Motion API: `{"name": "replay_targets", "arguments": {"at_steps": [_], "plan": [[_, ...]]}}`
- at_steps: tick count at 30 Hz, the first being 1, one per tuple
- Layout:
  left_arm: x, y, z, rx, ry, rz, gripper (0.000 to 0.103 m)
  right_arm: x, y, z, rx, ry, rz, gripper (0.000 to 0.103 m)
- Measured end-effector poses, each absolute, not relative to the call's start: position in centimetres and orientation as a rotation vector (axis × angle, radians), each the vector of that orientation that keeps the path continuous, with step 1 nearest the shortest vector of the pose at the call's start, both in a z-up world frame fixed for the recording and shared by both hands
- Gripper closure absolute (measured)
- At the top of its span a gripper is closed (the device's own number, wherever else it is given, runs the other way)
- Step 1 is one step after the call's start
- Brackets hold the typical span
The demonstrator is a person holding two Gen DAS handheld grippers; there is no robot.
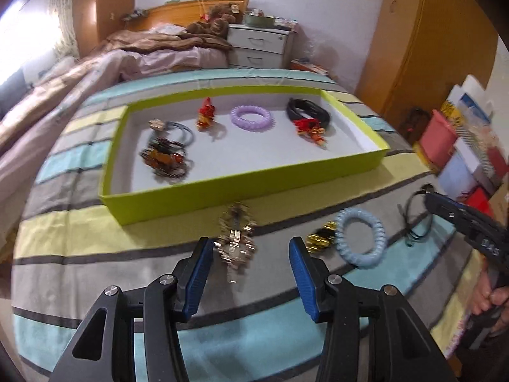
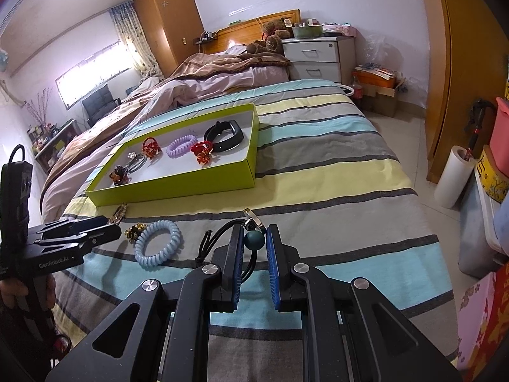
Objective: Organize jewelry
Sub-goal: 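Grasp the jeweled hairpin with the left tool while the right tool holds the hair tie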
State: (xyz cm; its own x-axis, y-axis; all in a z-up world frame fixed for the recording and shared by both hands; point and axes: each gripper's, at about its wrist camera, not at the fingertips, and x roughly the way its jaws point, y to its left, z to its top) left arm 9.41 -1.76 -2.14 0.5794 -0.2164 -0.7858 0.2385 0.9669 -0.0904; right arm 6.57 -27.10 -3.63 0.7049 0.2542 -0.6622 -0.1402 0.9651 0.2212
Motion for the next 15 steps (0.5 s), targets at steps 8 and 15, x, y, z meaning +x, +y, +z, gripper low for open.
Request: {"name": "replay_targets", "arguments": {"at_steps": [8,15], "plan": [[10.5,-2.7,-2.6,0.137,0.922,-0.184,0.053,6.6,-26.8,-3.7,0.154,0.757,0.227,0.088],[10.5,-2.5,-2.6,0.114,0.925,-0.192,0.058,6.6,-26.6,-3.6,0.153,0.754,0.236,0.088]]}}
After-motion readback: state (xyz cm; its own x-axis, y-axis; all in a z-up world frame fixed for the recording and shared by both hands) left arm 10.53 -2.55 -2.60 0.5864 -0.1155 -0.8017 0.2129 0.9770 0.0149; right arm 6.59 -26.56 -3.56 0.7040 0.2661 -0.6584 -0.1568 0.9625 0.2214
